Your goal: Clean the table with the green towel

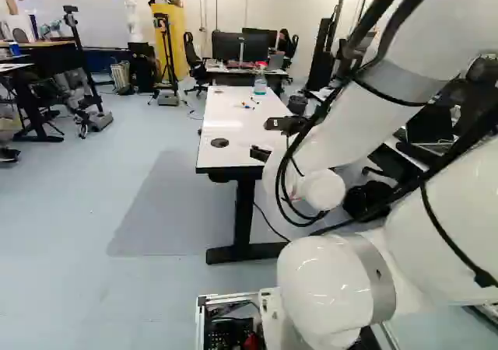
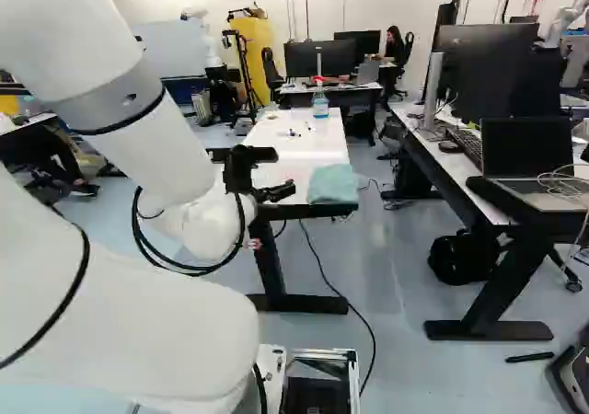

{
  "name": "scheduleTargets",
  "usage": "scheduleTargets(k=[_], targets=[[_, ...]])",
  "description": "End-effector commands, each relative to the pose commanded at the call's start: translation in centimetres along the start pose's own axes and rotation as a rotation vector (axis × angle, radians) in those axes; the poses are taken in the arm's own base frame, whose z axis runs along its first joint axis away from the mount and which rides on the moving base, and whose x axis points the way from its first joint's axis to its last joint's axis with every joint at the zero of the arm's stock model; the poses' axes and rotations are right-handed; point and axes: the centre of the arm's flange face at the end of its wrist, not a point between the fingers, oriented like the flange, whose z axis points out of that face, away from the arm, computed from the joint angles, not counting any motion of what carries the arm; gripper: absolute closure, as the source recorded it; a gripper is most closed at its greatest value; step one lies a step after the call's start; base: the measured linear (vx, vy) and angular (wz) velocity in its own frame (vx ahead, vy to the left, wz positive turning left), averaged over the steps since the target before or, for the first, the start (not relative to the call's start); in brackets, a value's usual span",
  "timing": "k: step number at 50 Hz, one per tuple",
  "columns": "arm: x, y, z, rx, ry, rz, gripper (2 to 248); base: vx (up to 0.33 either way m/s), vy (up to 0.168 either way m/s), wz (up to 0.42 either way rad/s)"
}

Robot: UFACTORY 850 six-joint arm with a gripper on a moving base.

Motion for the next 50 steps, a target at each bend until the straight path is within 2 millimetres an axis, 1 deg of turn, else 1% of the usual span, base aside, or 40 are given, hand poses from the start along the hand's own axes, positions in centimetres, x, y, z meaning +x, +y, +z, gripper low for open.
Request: scheduleTargets(k=[1,16,30,38,50], targets=[[0.7,0.3,0.4,-0.011,0.013,0.004,3,0.0,0.0,0.0],[2.7,1.4,1.6,-0.044,0.048,0.014,3,0.0,0.0,0.0],[4.8,2.7,3.0,-0.083,0.075,0.025,3,0.0,0.0,0.0],[5.1,3.7,4.0,-0.107,0.057,0.033,3,0.0,0.0,0.0],[5.2,5.2,4.8,-0.147,0.025,0.049,3,0.0,0.0,0.0]])
